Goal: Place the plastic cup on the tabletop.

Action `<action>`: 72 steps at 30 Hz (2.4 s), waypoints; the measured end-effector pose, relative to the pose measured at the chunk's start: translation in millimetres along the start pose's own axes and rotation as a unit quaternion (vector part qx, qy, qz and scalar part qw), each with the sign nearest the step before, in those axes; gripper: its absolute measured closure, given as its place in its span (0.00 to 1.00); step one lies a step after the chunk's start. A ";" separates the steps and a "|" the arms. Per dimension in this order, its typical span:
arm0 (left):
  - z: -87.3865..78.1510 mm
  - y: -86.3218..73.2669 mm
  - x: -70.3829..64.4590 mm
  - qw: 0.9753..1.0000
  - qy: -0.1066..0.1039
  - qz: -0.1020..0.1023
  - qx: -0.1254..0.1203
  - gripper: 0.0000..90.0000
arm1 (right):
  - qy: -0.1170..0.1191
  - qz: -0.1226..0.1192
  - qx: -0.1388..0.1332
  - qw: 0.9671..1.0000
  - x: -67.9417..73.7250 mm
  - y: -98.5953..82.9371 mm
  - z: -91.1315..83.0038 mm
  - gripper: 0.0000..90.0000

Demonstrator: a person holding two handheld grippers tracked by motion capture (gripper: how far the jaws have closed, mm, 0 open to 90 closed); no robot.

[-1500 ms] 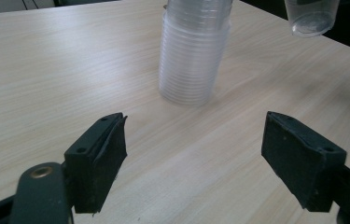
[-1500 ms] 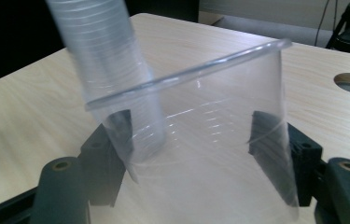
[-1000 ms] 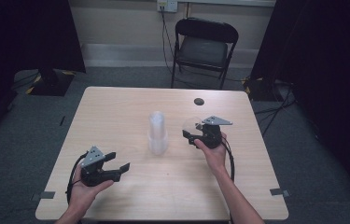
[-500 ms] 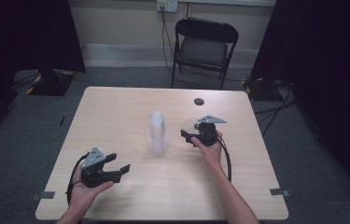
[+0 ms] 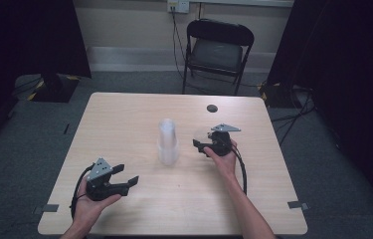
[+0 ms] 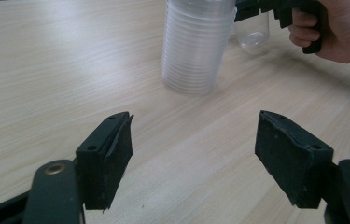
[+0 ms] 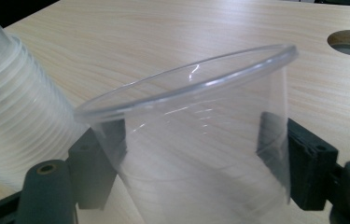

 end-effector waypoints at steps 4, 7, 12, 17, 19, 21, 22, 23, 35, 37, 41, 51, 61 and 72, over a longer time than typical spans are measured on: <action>-0.2 0.3 -0.1 1.000 -0.001 0.000 -0.001 0.30 | -0.001 -0.002 0.003 1.000 -1.2 -2.2 -0.6 0.24; -0.2 0.1 0.3 1.000 0.000 0.002 0.000 0.30 | -0.003 0.000 0.006 1.000 -2.6 -3.6 -2.9 0.24; -0.7 0.8 0.6 1.000 0.001 0.001 -0.003 0.30 | -0.007 -0.002 0.009 1.000 -4.6 -5.0 -8.0 0.20; -1.1 1.3 1.6 1.000 0.005 -0.003 -0.006 0.30 | -0.009 0.000 0.016 1.000 -8.4 -10.7 -17.2 0.17; -1.1 1.3 1.6 1.000 0.005 -0.003 -0.005 0.30 | -0.008 -0.002 0.016 1.000 -8.5 -11.4 -20.8 0.17; -0.8 1.2 1.5 1.000 0.006 -0.003 -0.005 0.30 | -0.008 -0.003 0.015 1.000 -7.7 -11.1 -23.7 0.17; -0.6 1.3 1.6 1.000 0.006 -0.003 -0.006 0.30 | -0.010 -0.002 0.014 1.000 -7.8 -10.8 -25.3 0.17; -0.6 1.3 1.7 1.000 0.007 -0.003 -0.006 0.29 | -0.009 0.000 0.014 1.000 -8.1 -10.9 -26.6 0.16; -0.9 -1.3 11.0 1.000 0.026 -0.013 0.005 0.24 | -0.013 0.004 0.030 0.999 -9.0 -19.5 -43.3 0.16; -1.2 -1.4 12.3 1.000 0.028 -0.013 0.007 0.24 | -0.011 0.004 0.033 0.999 -7.8 -18.3 -47.3 0.16; -1.4 -1.8 13.4 0.999 0.028 -0.014 0.009 0.24 | -0.008 0.003 0.027 1.000 -5.4 -11.9 -58.1 0.16; 0.5 -5.0 15.5 0.999 0.034 -0.015 0.025 0.24 | -0.010 0.007 0.026 1.000 -6.0 -11.1 -87.6 0.16; 0.3 -4.4 13.9 0.998 0.044 -0.004 0.043 0.22 | -0.017 0.004 0.017 1.000 -4.1 -10.6 -121.5 0.18; -12.5 -6.9 16.4 0.996 0.070 0.028 0.048 0.24 | -0.026 0.004 0.024 0.999 5.5 -23.8 -167.6 0.20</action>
Point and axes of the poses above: each handheld gripper's, and its own axes: z roughly forward along the jaws, y roughly out of its top, x roughly to its left, the point moved 6 cm from there along z, roughly forward along the jaws, and after that the axes turned 14 degrees about -x, right-handed, at the moved point
